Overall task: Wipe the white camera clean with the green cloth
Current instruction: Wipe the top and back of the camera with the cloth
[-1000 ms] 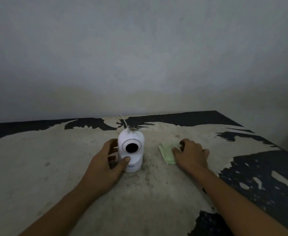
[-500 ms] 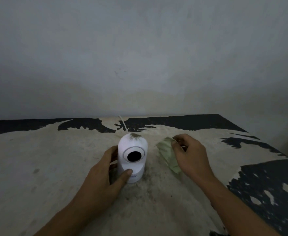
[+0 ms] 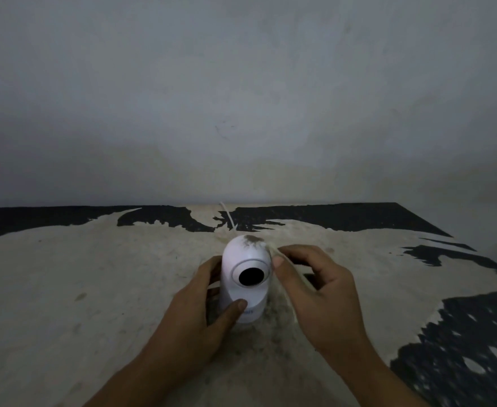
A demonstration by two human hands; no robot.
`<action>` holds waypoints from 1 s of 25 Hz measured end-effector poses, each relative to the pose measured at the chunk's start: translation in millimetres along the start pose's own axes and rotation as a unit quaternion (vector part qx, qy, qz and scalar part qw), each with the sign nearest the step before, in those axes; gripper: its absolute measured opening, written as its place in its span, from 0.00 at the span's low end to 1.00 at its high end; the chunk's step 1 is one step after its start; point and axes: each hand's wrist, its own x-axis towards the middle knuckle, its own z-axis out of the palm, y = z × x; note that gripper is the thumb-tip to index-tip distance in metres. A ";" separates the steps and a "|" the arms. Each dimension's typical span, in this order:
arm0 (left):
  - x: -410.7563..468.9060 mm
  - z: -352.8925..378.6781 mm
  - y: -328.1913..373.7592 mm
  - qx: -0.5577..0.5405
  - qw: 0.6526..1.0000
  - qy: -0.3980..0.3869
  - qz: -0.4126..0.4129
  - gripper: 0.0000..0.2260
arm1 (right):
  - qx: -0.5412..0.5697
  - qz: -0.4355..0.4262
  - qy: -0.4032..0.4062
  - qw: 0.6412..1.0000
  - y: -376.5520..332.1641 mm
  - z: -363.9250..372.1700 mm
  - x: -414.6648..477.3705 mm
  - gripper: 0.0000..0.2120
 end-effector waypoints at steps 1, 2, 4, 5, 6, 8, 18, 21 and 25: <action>0.7 0.3 -0.1 -0.002 1.000 0.002 -0.003 0.28 | -0.015 -0.020 -0.011 1.000 0.0 3.8 -2.7 0.07; 1.0 0.5 0.0 -0.005 1.000 0.003 -0.006 0.28 | -0.028 -0.035 -0.020 0.999 2.1 7.1 -5.8 0.11; 1.5 0.7 0.3 -0.008 1.000 0.000 -0.005 0.28 | -0.056 -0.065 -0.027 0.996 9.4 9.9 -9.7 0.16; 1.7 0.8 0.3 -0.009 1.000 -0.001 -0.003 0.27 | -0.066 -0.069 -0.026 0.995 12.4 10.2 -9.9 0.17; 1.7 0.9 0.3 -0.011 1.000 -0.002 -0.001 0.26 | -0.067 -0.065 -0.021 0.995 14.8 10.3 -9.4 0.17; 1.6 0.6 -1.6 -0.014 1.000 0.000 0.002 0.25 | -0.058 -0.057 -0.016 0.997 16.2 12.0 -8.8 0.16; 1.4 1.7 -4.3 -0.012 1.000 0.006 0.013 0.26 | -0.174 -0.170 -0.015 0.970 18.6 8.1 -6.1 0.18; 2.2 2.2 -5.0 -0.012 1.000 0.007 0.010 0.27 | -0.171 -0.188 -0.051 0.966 18.6 9.3 -8.4 0.19; 1.7 0.4 -4.9 -0.028 1.000 0.000 0.009 0.26 | -0.200 -0.184 -0.020 0.962 25.0 6.7 -3.0 0.20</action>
